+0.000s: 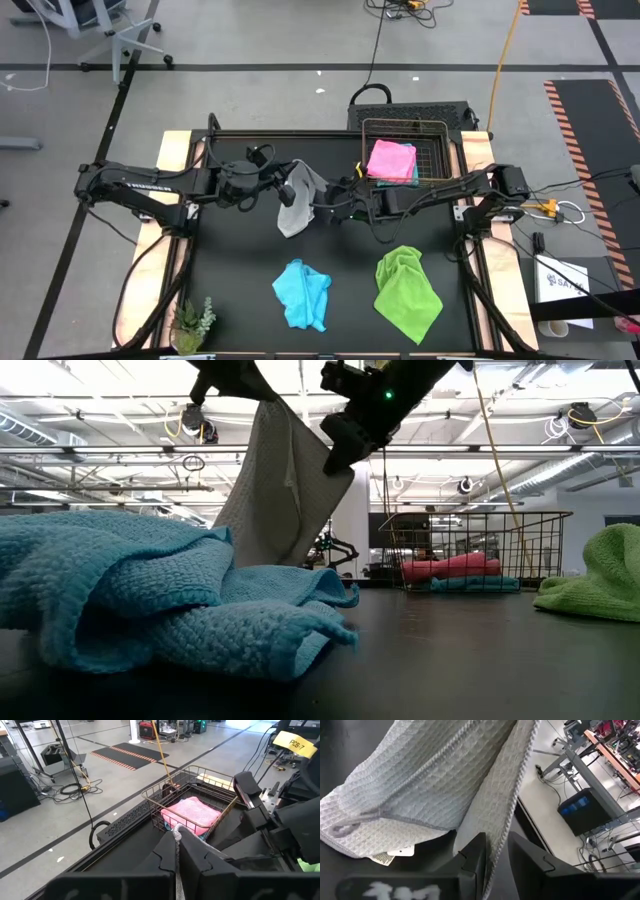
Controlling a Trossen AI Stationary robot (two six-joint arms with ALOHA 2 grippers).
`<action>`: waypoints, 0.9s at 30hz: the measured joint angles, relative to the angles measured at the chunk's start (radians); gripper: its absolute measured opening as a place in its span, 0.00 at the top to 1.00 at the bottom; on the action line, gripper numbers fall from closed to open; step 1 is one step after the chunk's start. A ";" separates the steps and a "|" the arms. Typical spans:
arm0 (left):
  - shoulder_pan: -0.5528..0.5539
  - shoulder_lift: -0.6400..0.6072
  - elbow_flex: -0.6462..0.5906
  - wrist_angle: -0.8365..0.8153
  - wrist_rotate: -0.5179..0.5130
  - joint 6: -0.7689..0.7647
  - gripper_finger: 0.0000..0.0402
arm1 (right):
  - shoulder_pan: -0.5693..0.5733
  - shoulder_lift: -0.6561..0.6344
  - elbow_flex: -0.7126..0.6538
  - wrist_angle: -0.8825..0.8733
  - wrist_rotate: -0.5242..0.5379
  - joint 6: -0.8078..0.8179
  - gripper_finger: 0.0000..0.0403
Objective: Fold microfiber towels
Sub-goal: Fold the gray towel
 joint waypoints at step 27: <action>0.000 0.000 0.000 0.015 0.000 -0.007 0.97 | 0.009 0.001 -0.111 0.255 -0.080 0.015 0.96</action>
